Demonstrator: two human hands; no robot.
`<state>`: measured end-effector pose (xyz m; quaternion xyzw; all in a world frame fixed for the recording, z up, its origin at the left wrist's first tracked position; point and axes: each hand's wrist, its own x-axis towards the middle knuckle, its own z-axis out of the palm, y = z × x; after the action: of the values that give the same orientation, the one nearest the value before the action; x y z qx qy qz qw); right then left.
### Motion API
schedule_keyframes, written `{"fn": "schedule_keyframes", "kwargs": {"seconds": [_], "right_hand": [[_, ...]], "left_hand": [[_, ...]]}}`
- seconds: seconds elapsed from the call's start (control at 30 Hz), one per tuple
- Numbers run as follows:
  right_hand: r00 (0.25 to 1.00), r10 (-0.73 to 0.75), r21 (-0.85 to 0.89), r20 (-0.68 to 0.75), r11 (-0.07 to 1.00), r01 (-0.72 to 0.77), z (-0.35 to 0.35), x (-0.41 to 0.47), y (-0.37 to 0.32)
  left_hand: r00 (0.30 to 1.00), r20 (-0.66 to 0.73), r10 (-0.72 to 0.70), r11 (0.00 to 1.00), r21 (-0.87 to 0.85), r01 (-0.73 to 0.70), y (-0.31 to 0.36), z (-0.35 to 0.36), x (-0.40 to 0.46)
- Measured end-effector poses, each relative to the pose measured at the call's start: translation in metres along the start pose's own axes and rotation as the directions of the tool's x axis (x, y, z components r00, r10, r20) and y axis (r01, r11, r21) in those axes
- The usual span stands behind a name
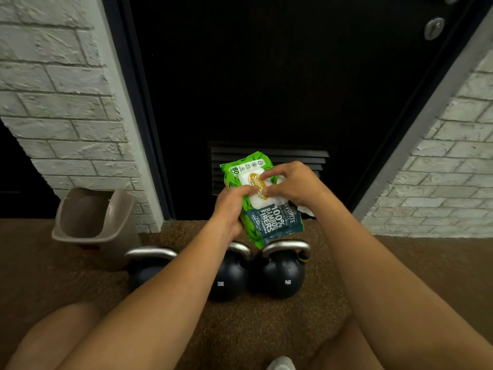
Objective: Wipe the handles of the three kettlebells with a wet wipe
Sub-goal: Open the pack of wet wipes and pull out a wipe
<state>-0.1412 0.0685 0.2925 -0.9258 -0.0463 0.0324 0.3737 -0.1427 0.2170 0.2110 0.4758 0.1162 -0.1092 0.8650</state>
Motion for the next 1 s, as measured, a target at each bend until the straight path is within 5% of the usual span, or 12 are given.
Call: {"fn": "schedule_keyframes", "kwargs": {"seconds": [0.13, 0.27, 0.53, 0.73, 0.8, 0.9, 1.0], "right_hand": [[0.968, 0.218, 0.317, -0.122, 0.933, -0.17, -0.015, 0.004, 0.023], [0.9, 0.425, 0.612, 0.101, 0.687, -0.393, -0.036, 0.004, 0.051], [0.83, 0.428, 0.582, 0.358, 0.592, -0.557, -0.024, 0.02, 0.107], [0.858, 0.415, 0.686, 0.302, 0.531, -0.498, -0.017, 0.034, 0.141], [0.862, 0.434, 0.717, 0.262, 0.511, -0.475, -0.016, 0.04, 0.149], [0.853, 0.482, 0.77, 0.199, 0.462, -0.441, -0.012, 0.047, 0.16], [0.832, 0.54, 0.834, 0.129, 0.394, -0.385, -0.007, 0.058, 0.17]], "left_hand": [[0.999, -0.023, 0.024, 0.998, 0.051, -0.023, -0.012, 0.01, 0.018], [1.0, 0.003, 0.02, 0.999, 0.026, -0.02, -0.023, 0.022, 0.035], [0.984, 0.17, -0.046, 0.997, 0.071, 0.035, -0.046, 0.048, 0.072], [0.992, 0.123, 0.031, 0.978, 0.199, -0.055, -0.061, 0.064, 0.095], [0.967, 0.023, 0.254, 0.916, 0.315, -0.248, -0.071, 0.068, 0.092], [0.767, 0.007, 0.641, 0.638, 0.55, -0.538, -0.091, 0.064, 0.092], [0.854, 0.22, 0.47, 0.635, 0.587, -0.501, -0.11, 0.068, 0.089]]}}
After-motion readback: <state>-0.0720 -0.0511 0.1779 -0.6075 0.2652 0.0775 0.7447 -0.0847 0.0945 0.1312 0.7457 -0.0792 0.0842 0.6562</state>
